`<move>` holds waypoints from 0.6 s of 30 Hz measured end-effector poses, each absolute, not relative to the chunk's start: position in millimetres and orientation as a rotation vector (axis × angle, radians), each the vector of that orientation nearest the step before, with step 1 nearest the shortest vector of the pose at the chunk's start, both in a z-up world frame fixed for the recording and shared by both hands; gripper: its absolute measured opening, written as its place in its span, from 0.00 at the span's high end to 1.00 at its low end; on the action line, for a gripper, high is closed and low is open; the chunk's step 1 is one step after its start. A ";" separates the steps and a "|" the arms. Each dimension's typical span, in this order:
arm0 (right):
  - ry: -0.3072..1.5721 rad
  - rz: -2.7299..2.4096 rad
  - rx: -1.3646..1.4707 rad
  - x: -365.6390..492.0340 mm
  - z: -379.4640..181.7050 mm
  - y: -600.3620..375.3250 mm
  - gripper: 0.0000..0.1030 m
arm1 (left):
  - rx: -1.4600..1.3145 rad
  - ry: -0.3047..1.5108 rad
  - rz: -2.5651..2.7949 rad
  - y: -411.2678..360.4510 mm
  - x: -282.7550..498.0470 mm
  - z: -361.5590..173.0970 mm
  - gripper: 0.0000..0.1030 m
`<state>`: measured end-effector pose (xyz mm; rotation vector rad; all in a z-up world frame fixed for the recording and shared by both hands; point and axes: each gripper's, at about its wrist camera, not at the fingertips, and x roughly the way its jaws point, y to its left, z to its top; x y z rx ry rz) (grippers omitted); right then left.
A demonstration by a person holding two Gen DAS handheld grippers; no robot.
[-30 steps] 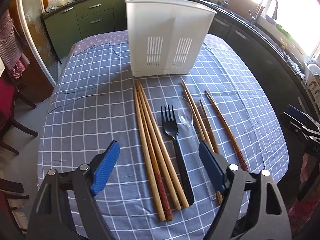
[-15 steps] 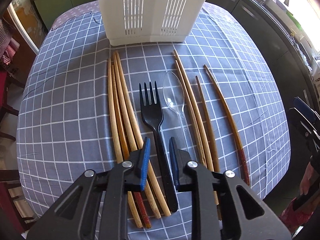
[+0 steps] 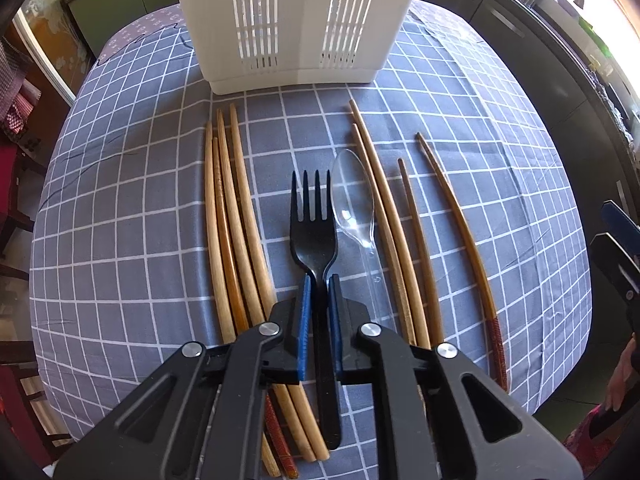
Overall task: Organize utensils
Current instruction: 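Lift the black fork with the left tool while the right tool grasps the clear spoon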
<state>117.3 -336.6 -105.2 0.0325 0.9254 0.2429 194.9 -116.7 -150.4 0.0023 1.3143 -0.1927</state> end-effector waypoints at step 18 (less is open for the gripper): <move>1.315 0.517 -0.013 177.0 -137.7 -198.0 0.74 | -0.078 0.933 -0.171 -49.7 158.0 -43.9 0.92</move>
